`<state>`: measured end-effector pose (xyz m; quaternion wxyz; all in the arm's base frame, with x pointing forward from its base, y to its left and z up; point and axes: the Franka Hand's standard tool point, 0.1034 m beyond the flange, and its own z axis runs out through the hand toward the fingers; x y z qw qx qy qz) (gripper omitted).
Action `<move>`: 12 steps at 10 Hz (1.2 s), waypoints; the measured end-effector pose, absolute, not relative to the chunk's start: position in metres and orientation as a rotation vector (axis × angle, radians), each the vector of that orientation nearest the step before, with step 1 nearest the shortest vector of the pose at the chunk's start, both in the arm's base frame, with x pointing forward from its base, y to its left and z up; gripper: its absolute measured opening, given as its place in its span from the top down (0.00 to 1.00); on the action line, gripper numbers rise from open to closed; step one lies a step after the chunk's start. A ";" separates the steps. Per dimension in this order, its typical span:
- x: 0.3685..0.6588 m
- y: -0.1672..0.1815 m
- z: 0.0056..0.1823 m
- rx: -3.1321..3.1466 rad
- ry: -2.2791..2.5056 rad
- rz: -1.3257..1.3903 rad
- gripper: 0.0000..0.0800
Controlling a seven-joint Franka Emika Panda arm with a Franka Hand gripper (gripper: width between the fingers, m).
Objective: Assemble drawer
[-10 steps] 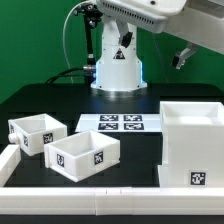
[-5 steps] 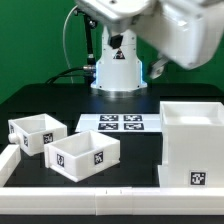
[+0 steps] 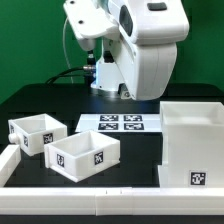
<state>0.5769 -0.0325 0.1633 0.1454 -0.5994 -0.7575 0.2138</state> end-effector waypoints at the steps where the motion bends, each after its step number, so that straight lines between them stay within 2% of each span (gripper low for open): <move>1: 0.576 -0.034 0.162 -1.829 -2.107 0.619 0.19; 3: 0.561 -0.062 0.148 -2.164 -1.827 0.531 0.19; 5: 0.541 -0.061 0.121 -2.353 -1.634 0.414 0.19; 6: 0.538 -0.061 0.116 -2.396 -1.565 0.414 0.19; 10: 0.540 -0.058 0.117 -2.482 -1.446 0.438 0.19; 11: 0.543 -0.061 0.115 -2.526 -1.424 0.364 0.19; 12: 0.531 -0.072 0.109 -2.616 -1.356 0.228 0.19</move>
Offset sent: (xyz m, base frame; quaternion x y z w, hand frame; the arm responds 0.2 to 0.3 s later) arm -0.0512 -0.0161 -0.0328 -0.0760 0.1131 0.3142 0.9395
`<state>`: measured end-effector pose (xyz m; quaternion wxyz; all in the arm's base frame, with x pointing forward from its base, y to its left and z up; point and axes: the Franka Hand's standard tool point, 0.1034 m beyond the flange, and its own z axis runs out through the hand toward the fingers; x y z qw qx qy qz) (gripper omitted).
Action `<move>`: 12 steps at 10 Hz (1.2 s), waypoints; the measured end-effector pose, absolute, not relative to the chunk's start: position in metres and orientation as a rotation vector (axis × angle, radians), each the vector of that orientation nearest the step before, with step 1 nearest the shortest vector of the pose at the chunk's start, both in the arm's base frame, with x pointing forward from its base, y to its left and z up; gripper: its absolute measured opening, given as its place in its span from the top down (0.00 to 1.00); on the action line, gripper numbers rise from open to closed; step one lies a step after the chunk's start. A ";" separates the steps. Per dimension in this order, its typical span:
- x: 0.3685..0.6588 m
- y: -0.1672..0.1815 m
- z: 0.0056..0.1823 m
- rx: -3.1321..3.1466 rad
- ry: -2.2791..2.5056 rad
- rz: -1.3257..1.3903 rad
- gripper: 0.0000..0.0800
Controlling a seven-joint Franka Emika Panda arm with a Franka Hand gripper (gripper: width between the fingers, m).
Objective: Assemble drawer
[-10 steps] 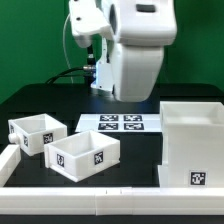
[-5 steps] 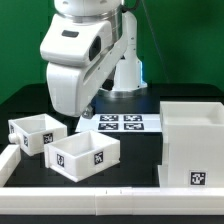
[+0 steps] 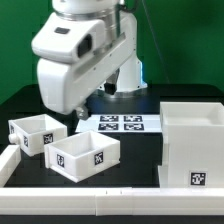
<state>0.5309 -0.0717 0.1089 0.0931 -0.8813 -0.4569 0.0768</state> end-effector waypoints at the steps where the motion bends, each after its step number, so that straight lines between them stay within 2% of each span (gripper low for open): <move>1: 0.511 -0.077 0.101 -2.665 -1.298 0.153 0.19; 3: 0.497 -0.087 0.074 -2.633 -1.280 0.105 0.19; 8: 0.501 -0.085 0.078 -2.646 -1.272 0.103 0.19; 9: 0.505 -0.084 0.076 -2.709 -1.235 0.010 0.19; 11: 0.493 -0.089 0.059 -2.813 -1.099 -0.167 0.19; 12: 0.484 -0.090 0.051 -2.800 -1.080 -0.144 0.19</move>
Offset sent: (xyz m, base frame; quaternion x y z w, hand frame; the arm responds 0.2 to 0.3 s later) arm 0.0000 0.0000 0.0000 0.0000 0.0000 0.0000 1.0000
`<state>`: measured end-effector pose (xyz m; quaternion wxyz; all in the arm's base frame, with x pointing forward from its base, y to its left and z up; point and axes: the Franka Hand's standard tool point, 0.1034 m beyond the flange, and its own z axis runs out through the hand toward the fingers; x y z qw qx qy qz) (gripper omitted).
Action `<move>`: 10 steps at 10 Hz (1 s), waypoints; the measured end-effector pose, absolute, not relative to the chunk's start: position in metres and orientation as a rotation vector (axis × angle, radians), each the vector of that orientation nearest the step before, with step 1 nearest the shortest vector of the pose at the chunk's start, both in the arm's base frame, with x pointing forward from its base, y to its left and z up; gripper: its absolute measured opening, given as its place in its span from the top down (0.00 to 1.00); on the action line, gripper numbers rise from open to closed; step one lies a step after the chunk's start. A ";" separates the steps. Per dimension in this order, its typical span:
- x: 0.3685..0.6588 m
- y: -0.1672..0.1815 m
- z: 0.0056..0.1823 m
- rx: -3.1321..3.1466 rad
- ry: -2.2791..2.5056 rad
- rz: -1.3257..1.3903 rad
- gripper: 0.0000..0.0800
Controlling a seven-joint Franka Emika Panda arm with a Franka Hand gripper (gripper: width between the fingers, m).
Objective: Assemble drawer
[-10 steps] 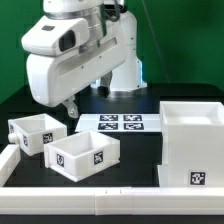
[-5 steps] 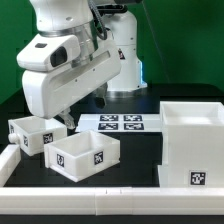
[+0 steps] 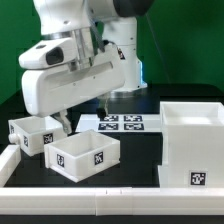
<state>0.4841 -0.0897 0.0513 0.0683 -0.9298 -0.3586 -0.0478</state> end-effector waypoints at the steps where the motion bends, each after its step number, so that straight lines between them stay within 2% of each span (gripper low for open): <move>1: 0.487 -0.090 0.053 -2.805 -1.079 -0.148 0.19; 6: 0.493 -0.083 0.054 -2.836 -1.078 -0.192 0.19; 8: 0.490 -0.077 0.041 -2.831 -1.084 -0.184 0.19; 10: 0.486 -0.072 0.035 -2.834 -1.066 -0.174 0.19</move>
Offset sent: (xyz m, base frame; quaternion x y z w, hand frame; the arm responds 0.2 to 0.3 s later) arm 0.0000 0.0000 0.0000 0.0000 0.0000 0.0000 1.0000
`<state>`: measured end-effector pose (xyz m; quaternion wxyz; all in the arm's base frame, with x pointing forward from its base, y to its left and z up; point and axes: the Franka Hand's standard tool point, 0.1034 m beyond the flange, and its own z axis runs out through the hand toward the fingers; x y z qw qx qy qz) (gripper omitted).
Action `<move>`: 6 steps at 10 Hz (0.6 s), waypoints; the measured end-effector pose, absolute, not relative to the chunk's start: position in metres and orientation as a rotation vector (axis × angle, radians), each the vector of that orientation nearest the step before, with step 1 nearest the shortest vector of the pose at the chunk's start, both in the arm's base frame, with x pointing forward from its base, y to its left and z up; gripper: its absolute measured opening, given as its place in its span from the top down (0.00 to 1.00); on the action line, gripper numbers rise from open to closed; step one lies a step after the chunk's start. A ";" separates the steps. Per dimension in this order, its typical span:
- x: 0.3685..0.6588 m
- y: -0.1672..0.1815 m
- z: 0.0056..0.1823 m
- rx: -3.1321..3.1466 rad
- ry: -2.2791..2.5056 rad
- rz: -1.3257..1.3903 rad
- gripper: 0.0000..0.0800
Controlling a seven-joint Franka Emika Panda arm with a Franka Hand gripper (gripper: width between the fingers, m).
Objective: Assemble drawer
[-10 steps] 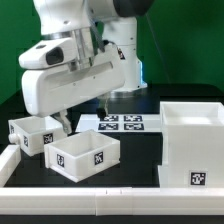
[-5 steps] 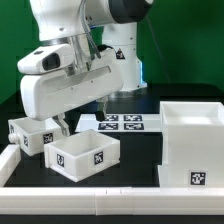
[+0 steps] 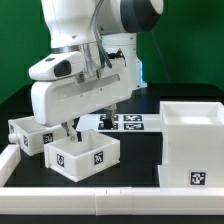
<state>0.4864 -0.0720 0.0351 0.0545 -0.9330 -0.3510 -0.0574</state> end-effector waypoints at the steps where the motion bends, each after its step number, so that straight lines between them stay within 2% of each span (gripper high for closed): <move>1: 0.483 -0.071 0.031 -2.830 -1.062 -0.162 0.19; 5: 0.475 -0.079 0.019 -2.838 -1.023 -0.141 0.19; 6: 0.475 -0.079 0.019 -2.838 -1.023 -0.140 0.35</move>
Offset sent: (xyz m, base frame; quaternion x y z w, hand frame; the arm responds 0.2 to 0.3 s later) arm -0.0018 -0.0010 -0.0158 0.0435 0.0404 0.0543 0.9968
